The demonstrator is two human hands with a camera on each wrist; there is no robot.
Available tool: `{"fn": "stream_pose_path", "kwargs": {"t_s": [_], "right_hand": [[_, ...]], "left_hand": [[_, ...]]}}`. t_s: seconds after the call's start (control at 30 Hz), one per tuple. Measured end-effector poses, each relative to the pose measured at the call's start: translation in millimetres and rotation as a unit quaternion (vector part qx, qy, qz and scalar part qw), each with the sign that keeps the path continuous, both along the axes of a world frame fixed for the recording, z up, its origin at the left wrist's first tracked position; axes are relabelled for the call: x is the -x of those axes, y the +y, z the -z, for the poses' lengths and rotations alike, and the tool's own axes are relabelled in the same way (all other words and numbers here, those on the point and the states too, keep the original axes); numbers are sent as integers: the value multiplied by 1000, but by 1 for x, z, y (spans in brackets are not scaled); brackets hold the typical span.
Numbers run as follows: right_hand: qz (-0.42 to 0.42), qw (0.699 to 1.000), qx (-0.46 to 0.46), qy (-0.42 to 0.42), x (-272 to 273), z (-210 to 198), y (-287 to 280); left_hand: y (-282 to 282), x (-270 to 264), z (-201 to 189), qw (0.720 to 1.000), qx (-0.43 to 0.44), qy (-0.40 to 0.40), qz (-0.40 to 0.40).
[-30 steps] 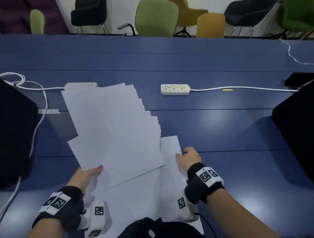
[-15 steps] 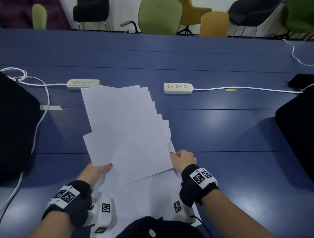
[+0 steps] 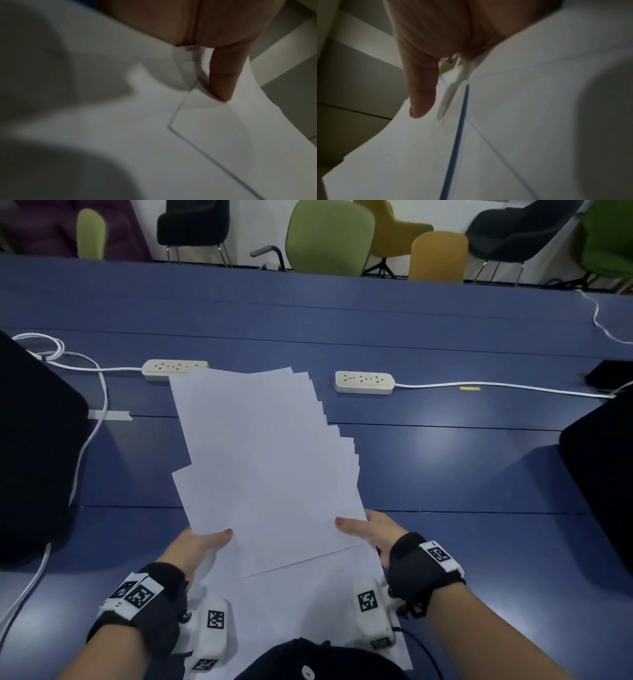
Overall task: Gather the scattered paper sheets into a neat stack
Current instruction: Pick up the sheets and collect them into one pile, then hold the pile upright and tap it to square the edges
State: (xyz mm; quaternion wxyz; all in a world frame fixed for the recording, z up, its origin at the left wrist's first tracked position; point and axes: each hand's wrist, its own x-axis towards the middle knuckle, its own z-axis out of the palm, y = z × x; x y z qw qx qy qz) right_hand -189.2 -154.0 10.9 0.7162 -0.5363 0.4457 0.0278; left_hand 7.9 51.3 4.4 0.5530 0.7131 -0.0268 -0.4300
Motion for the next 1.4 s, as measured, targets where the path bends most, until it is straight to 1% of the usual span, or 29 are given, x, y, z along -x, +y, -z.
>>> {"fn": "stream_pose_path", "kwargs": {"t_s": [0.1,0.2,0.33,0.37,0.43,0.5,0.63,0.73,0.77,0.83,0.93,1.0,1.07,1.13,1.2,1.4], "right_hand": [[1,999,35,-36,2,-2,4],[13,994,64,-88,2,-9,4],[0,982,76,-171,14,-34,-8],[-1,979,84,-187,16,-41,-12],[20,968,102,-226,18,-56,-22],[53,956,140,-253,16,-72,-31],[126,924,250,-259,8,-108,-49],[153,896,311,-278,5,-135,-54],[171,888,326,-277,4,-139,-55],[191,885,333,-264,4,-137,-54],[184,888,326,-267,6,-112,-60],[191,893,319,-255,4,-98,-62],[201,899,302,-246,2,-90,-65],[210,901,293,-243,0,-88,-67],[210,899,301,-238,-1,-89,-68],[187,887,317,-277,13,-103,-57]], "left_hand": [[-6,1,-8,1000,18,11,18],[-15,3,-16,999,48,14,10],[-27,5,-27,987,152,38,22],[-32,5,-32,985,166,35,34],[-45,4,-49,985,161,-15,59],[-62,2,-71,982,154,-102,48],[-94,2,-116,950,214,-227,26],[-111,4,-136,923,244,-296,-11],[-115,4,-140,917,254,-308,-17],[-117,5,-136,918,246,-309,-13],[-113,7,-120,929,235,-281,42],[-113,8,-110,936,225,-265,59],[-115,5,-102,944,212,-251,40],[-118,1,-97,948,202,-248,-3],[-117,-1,-95,946,199,-255,-29],[-103,14,-107,922,234,-307,-13]]}}
